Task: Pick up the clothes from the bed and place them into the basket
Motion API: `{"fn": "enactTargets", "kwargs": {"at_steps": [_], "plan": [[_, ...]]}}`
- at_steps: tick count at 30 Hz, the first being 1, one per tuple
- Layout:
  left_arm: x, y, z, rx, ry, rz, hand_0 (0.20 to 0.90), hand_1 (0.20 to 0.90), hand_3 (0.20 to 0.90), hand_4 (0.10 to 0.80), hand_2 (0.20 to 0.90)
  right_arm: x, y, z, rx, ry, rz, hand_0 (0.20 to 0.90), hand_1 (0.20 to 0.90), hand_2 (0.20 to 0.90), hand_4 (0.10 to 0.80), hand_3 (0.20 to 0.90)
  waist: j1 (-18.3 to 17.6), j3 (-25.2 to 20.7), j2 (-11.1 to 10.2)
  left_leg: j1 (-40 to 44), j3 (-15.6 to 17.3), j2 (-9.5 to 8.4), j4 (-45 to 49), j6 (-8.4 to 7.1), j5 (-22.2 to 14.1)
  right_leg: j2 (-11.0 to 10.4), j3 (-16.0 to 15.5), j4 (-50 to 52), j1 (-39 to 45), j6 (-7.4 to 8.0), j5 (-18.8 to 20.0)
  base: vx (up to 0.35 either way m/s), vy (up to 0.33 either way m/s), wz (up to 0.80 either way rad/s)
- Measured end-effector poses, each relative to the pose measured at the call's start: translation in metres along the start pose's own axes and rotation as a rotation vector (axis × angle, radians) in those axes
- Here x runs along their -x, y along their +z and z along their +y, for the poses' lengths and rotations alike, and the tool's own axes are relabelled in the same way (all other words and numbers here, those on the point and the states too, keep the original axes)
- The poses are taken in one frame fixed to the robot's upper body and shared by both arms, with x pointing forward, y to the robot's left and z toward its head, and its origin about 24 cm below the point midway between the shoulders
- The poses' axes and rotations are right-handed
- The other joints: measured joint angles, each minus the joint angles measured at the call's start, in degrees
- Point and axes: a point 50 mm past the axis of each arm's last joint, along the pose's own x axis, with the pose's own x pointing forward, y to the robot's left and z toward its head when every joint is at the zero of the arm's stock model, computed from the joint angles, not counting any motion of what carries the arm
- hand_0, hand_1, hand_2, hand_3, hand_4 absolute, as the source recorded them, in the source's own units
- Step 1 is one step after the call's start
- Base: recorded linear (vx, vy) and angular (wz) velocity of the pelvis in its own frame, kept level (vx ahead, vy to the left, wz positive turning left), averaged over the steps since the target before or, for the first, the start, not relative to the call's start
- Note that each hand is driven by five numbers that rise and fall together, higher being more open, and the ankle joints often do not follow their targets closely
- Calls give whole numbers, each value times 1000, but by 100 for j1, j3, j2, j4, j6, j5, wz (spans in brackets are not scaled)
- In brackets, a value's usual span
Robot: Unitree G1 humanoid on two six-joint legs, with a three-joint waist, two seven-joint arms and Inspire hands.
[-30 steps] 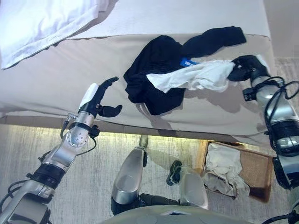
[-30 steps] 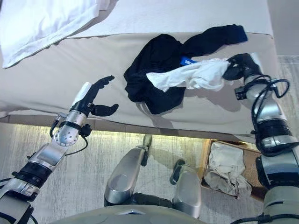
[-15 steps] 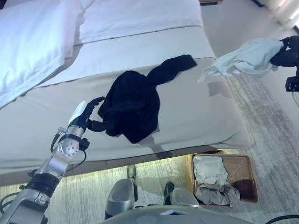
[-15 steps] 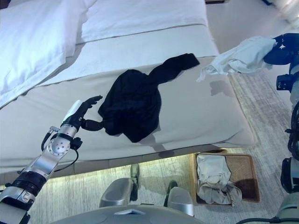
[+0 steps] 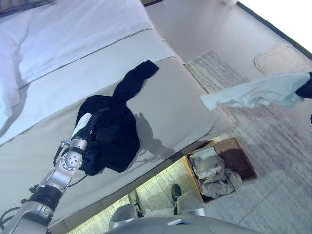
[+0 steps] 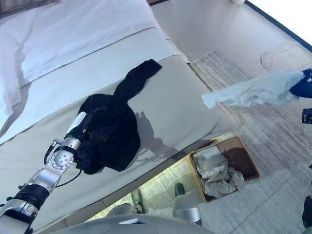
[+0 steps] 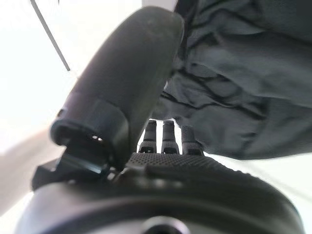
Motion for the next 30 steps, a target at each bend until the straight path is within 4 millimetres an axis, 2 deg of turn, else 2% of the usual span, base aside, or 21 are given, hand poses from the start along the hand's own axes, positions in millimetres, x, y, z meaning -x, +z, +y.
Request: {"fn": "enactTargets", "kwargs": {"at_steps": [4,10,13,17,26,30], "plan": [[-1,2,-1,0,-9,-17,900,900,900,800,900,14,-24,-13,-4,-31,62,300,300,300,100,200,-248,-46,5,59,207,10,-2,-1,-1,17,274,12,-60,0,1,-80,-43,-37],[-10,13,2,4,-11,-52,900,900,900,800,900,22,-40,-11,1,-3,81,300,300,300,100,200,-637,-116,6,99,351,59,-2,-36,-25,73,456,10,-125,1,1,-34,-32,-18],[-10,14,-1,7,-26,-54,900,900,900,800,900,31,-56,-3,-18,32,106,300,300,300,100,200,-708,-264,15,98,413,92,-3,-52,-37,116,510,11,-158,1,1,-24,-41,-11],[-10,14,-4,0,-49,-51,900,900,900,800,900,42,-76,6,29,77,157,300,300,300,100,200,-743,-354,120,98,426,171,-3,-191,-134,190,534,16,-185,-11,9,-11,-39,-2],[-7,9,-7,-2,-79,-25,900,900,900,800,900,58,-104,37,59,184,236,300,300,300,100,200,-689,-486,275,-42,461,177,-5,-238,-168,198,562,98,-386,-1,68,-30,-35,-1],[-5,6,-12,-7,-102,-5,900,900,900,800,900,67,-125,52,92,246,320,300,300,300,100,200,-634,-571,352,-178,423,176,-5,-271,-161,192,531,95,-517,-4,82,-19,-33,3]]}}
